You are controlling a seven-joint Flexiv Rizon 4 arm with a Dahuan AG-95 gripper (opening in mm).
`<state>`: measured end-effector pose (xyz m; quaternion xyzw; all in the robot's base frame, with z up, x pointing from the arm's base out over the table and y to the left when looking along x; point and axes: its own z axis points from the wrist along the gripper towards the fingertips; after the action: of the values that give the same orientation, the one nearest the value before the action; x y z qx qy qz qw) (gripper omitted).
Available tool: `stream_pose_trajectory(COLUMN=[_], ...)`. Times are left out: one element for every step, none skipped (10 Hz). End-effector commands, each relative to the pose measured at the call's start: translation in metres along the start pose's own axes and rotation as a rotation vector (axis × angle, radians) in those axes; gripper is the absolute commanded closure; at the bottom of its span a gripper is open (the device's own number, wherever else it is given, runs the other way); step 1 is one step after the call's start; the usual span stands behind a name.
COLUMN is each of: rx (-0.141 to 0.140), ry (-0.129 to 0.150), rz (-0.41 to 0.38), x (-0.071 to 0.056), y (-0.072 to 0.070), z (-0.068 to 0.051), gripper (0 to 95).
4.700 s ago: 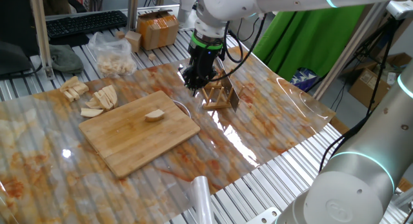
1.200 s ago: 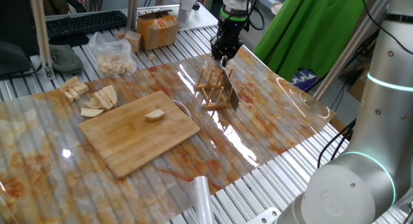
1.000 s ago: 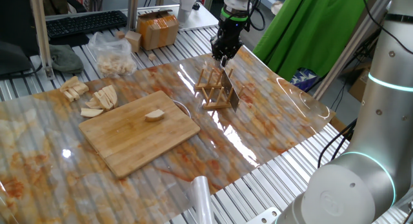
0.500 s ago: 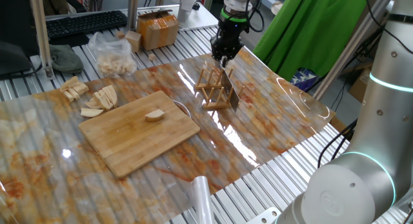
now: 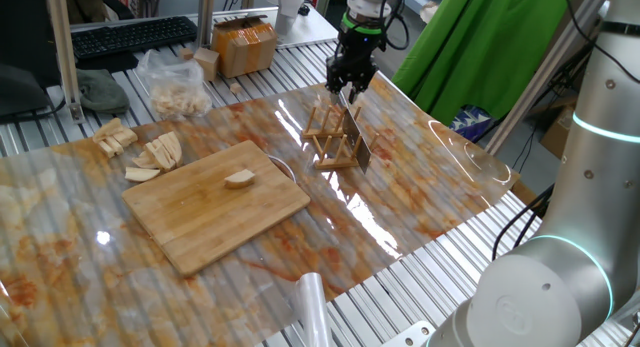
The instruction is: Slice the lotus root
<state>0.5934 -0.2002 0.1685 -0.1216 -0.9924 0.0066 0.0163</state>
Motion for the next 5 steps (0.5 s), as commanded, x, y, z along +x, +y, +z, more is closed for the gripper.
stream_pose_trajectory(rx=[0.004, 0.004, 0.003, 0.005, 0.005], ry=[-0.010, -0.009, -0.004, -0.006, -0.005], rz=[-0.013, -0.008, 0.008, 0.012, 0.012], x=[-0.010, -0.013, -0.015, -0.015, -0.016], y=[-0.022, -0.031, -0.038, -0.041, -0.046], z=[0.008, 0.011, 0.014, 0.016, 0.019], gripper=[38.0, 38.0, 38.0, 38.0, 57.0])
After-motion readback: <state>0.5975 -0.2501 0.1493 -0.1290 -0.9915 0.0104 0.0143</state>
